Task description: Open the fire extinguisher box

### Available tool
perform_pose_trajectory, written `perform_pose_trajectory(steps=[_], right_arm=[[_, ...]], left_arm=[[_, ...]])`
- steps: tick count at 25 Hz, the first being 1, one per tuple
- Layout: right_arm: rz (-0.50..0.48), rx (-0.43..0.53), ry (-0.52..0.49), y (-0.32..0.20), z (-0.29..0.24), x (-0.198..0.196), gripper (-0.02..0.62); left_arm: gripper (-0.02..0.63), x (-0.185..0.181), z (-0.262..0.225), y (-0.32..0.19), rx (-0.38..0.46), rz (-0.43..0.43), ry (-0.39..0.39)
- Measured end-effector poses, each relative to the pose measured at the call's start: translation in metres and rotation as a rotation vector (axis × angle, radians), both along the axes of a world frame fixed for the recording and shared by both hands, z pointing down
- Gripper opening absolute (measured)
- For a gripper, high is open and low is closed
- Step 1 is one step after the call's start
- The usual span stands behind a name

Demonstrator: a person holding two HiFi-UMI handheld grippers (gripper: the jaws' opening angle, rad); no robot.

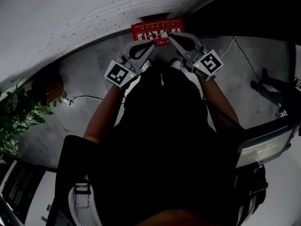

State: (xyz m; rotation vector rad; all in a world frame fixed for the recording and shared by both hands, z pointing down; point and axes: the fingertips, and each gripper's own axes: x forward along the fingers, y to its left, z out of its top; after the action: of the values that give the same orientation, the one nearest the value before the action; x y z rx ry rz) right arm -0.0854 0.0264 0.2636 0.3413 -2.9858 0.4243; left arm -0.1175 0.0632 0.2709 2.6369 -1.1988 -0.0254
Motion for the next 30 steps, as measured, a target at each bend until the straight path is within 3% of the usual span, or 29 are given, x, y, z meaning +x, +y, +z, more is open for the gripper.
perform_pose_trajectory(steps=[4,12,20,26,30], right_arm=[[0.014,-0.047,-0.002,-0.019,0.048,0.01,0.011],[0.04,-0.196,0.07,-0.043,0.158,0.018,0.011],[0.143,-0.394,0.111,-0.019,0.288,0.045,0.011],[0.203,-0.522,0.115,-0.002,0.362,0.052,0.011],[0.263,-0.606,0.122,0.011,0.397,0.06,0.011]], left_arm=[[0.002,0.006,0.043,-0.013,-0.012,-0.021,-0.009],[0.002,0.014,0.111,-0.041,-0.126,-0.064,-0.025],[0.002,0.045,0.214,-0.038,-0.195,-0.047,-0.064],[0.002,0.052,0.285,-0.036,-0.265,-0.048,-0.109],[0.002,0.057,0.314,-0.035,-0.313,-0.057,-0.095]])
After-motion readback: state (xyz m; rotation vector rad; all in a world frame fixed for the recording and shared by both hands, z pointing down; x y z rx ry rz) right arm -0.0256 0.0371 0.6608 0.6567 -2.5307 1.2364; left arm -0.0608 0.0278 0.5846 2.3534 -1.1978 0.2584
